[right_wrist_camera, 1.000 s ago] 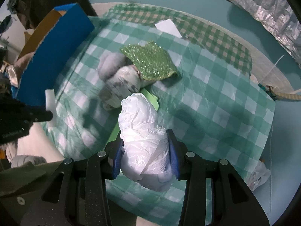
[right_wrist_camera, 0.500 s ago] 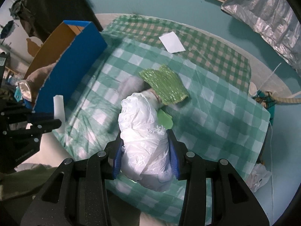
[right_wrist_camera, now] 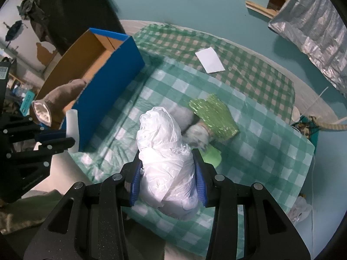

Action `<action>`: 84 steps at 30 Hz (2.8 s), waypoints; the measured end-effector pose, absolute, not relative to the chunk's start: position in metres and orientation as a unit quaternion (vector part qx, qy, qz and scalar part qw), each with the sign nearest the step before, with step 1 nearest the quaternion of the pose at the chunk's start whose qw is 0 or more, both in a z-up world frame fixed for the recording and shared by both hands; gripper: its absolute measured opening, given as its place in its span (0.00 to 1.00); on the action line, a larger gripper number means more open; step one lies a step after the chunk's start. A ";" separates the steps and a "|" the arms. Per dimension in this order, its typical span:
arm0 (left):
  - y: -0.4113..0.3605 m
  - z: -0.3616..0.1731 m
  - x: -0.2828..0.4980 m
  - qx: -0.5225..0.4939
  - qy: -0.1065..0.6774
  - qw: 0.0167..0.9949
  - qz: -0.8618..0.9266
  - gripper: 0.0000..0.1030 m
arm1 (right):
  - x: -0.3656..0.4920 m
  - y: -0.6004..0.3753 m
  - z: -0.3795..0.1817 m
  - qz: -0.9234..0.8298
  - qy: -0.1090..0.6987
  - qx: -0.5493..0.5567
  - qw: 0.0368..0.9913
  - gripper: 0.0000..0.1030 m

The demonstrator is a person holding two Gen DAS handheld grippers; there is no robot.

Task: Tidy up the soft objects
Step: 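Carry the white tube with the left tool and the white bundle with the right tool into the box, then open the left tool to drop the white tube while the right tool drops the striped sock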

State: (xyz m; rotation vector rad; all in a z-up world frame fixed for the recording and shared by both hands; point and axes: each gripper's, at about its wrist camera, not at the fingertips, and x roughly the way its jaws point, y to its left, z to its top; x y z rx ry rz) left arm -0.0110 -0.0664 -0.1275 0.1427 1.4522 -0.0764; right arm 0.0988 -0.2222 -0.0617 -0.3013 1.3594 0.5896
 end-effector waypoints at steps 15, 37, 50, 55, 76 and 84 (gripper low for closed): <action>-0.022 -0.103 -0.006 0.061 0.647 0.760 -0.016 0.10 | 0.106 -0.159 -0.047 0.296 0.601 -0.142 0.729 0.40; 0.078 -0.092 0.019 0.015 0.635 0.771 0.043 0.10 | 0.129 -0.040 -0.062 0.354 0.595 -0.152 0.706 0.41; 0.117 -0.117 0.034 -0.013 0.653 0.755 0.055 0.10 | 0.143 0.008 -0.087 0.356 0.611 -0.146 0.692 0.41; 0.128 -0.129 0.038 -0.022 0.656 0.751 0.069 0.10 | 0.146 0.013 -0.094 0.351 0.616 -0.146 0.690 0.41; 0.135 -0.132 0.042 -0.018 0.659 0.747 0.085 0.49 | 0.154 0.015 -0.090 0.331 0.601 -0.141 0.713 0.67; 0.123 -0.119 0.044 -0.025 0.647 0.758 0.075 0.53 | 0.154 0.002 -0.077 0.330 0.592 -0.143 0.722 0.67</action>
